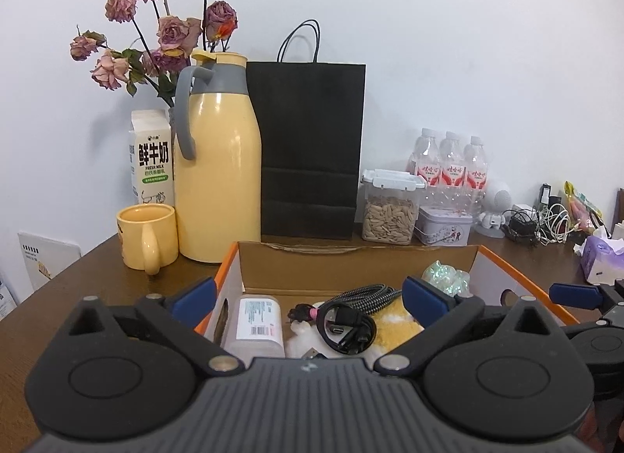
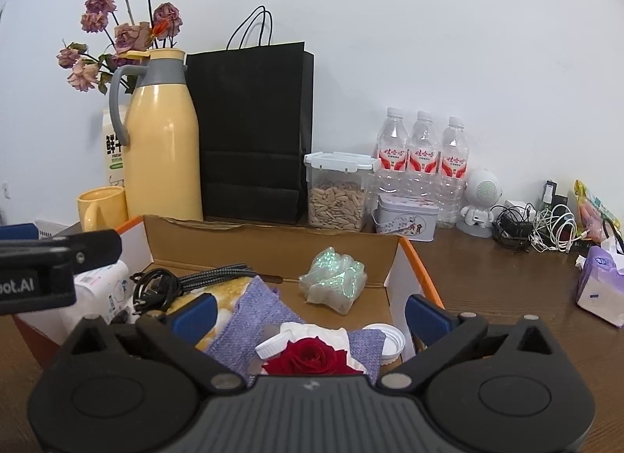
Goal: Organize objects
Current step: 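Move both tools over the navy zippered pouch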
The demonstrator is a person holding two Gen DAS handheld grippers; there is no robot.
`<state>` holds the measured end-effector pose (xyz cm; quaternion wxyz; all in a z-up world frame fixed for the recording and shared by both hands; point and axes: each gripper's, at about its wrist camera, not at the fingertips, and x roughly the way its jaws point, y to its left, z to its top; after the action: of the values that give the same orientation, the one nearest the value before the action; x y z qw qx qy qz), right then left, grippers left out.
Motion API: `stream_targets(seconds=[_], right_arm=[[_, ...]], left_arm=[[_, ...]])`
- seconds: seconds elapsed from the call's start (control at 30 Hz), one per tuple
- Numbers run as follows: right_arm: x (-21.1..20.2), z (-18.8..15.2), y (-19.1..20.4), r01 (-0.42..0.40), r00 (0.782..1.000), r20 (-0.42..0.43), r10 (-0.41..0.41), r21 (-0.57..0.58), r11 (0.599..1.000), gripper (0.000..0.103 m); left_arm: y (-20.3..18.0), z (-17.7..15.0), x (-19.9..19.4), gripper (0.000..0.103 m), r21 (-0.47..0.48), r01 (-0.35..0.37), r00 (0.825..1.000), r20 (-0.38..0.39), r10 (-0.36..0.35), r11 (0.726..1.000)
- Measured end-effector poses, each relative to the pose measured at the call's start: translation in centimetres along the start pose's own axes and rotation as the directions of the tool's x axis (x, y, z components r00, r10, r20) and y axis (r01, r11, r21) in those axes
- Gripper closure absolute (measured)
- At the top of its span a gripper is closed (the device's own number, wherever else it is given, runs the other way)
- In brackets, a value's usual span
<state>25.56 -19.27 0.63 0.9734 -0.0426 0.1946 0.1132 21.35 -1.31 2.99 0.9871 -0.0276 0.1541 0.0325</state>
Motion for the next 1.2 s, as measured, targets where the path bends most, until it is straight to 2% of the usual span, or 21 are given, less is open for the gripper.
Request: stream_targets(seconds=[0.37, 0.63, 0.87, 1.03, 1.2], right_arm=[[-3.6, 0.5, -1.0, -0.048, 0.999, 0.017, 0.048, -0.033, 0.998, 0.0], [-6.5, -1.4, -4.2, -0.056, 0.998, -0.034, 0.054, -0.059, 0.997, 0.0], [-8.7, -4.0, -8.0, -0.053, 0.995, -0.091, 0.048, -0.05, 0.997, 0.0], [-10.1, -5.9, -9.4, -0.095, 0.987, -0.132, 0.09, -0.031, 0.995, 0.0], [-10.0, -7.4, -9.3, -0.155, 0.97, -0.193, 0.147, -0.027, 0.988, 0.0]], left_arm=[[0.2, 0.4, -2.8, 0.0, -0.051, -0.018, 1.0, -0.021, 0.017, 0.999], [-0.6, -0.5, -4.6, 0.0, -0.056, -0.055, 0.994, -0.101, 0.049, 0.997], [-3.3, -2.1, -6.5, 0.0, -0.012, -0.017, 0.988, -0.154, 0.015, 1.0], [-5.4, -3.5, -6.9, 0.0, 0.011, 0.01, 0.98, -0.197, -0.007, 1.0], [-6.0, -4.4, -7.9, 0.0, 0.021, 0.014, 0.977, -0.215, -0.009, 1.0]])
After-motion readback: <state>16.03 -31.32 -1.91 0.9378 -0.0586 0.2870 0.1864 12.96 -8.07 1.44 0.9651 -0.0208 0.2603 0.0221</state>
